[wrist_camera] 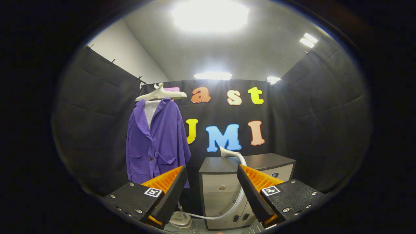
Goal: Iron the clothes twice with a garment steamer, once on the left side and once on the right side.
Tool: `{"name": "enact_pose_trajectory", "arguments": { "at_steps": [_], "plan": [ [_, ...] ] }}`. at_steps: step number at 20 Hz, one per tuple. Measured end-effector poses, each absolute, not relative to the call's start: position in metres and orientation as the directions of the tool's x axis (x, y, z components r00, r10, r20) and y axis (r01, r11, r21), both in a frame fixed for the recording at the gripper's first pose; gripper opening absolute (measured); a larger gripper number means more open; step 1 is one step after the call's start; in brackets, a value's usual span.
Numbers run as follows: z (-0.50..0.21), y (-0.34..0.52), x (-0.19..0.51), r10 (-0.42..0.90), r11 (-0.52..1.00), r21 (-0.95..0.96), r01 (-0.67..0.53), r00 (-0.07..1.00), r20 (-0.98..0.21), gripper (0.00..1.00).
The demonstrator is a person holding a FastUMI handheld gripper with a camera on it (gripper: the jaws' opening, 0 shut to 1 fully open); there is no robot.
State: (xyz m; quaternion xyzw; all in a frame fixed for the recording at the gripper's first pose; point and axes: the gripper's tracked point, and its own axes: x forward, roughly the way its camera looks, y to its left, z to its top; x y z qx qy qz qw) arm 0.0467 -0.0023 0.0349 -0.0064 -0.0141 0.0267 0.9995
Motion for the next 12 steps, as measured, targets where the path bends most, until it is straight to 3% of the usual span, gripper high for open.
{"name": "enact_pose_trajectory", "arguments": {
  "at_steps": [12],
  "plan": [
    [0.047,-0.041,0.186,0.114,0.993,0.019,-0.114,0.993,-0.013,0.95]
  ]
}}
